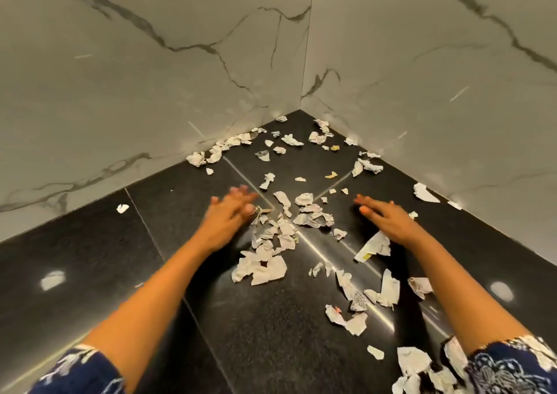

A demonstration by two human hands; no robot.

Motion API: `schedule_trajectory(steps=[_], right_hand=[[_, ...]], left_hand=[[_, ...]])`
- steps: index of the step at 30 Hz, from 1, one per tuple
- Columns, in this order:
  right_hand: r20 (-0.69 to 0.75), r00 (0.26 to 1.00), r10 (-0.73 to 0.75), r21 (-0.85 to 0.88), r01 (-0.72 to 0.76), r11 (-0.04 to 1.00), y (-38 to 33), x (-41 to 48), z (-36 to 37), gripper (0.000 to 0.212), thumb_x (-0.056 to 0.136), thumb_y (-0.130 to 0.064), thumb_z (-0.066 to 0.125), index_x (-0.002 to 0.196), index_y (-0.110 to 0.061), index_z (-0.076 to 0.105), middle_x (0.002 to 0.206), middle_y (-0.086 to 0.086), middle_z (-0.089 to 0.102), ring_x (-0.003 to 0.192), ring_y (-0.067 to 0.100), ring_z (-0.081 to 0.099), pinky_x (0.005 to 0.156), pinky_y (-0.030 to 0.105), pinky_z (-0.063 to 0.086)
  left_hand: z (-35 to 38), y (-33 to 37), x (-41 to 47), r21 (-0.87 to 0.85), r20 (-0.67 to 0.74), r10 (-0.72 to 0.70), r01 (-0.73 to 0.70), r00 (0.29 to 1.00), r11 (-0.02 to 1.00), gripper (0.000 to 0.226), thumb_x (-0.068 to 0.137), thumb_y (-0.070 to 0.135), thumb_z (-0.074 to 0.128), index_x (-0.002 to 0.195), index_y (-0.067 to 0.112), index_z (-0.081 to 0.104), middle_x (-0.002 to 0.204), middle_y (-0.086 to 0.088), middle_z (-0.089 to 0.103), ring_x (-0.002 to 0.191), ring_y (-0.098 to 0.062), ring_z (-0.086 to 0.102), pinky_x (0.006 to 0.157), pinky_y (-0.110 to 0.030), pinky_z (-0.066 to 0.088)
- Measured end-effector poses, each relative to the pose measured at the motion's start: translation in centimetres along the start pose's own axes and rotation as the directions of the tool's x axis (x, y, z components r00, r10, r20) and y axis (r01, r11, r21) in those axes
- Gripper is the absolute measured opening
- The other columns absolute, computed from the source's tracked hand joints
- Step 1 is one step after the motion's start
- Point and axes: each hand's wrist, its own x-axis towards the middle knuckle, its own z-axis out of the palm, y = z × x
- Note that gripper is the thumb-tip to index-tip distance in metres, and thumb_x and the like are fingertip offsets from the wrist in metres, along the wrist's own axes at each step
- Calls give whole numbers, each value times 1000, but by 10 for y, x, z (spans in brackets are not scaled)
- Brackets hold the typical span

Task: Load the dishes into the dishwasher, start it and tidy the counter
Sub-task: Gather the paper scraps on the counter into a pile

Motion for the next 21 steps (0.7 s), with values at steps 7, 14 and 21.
schedule_trajectory(steps=[7, 14, 21], right_hand=[[-412, 812, 412, -113, -495, 862, 61, 5, -19, 55, 94, -45, 43, 141, -18, 36, 149, 9, 35, 138, 29, 30, 112, 57, 17], [-22, 983, 183, -169, -184, 968, 26, 26, -11, 63, 96, -47, 39, 150, -25, 15, 158, 0, 9, 146, 20, 6, 114, 53, 5], [-220, 967, 127, 343, -45, 938, 11, 12, -23, 40, 94, -40, 48, 132, -27, 51, 142, -3, 47, 131, 18, 42, 107, 33, 31]], left_hand=[[-65, -105, -46, -69, -522, -710, 806, 473, 587, 64, 95, 50, 39, 147, 12, 28, 155, -25, 9, 144, -41, 2, 115, -54, 1], [-20, -57, -14, 404, -218, -307, 372, 926, 835, 71, 95, 59, 25, 150, 15, 20, 159, -8, 12, 146, -26, 11, 116, -49, 11], [14, -21, 8, 65, -81, -81, 86, 993, 994, 67, 94, 62, 25, 150, 28, 16, 155, 11, 5, 144, -10, 0, 115, -43, -1]])
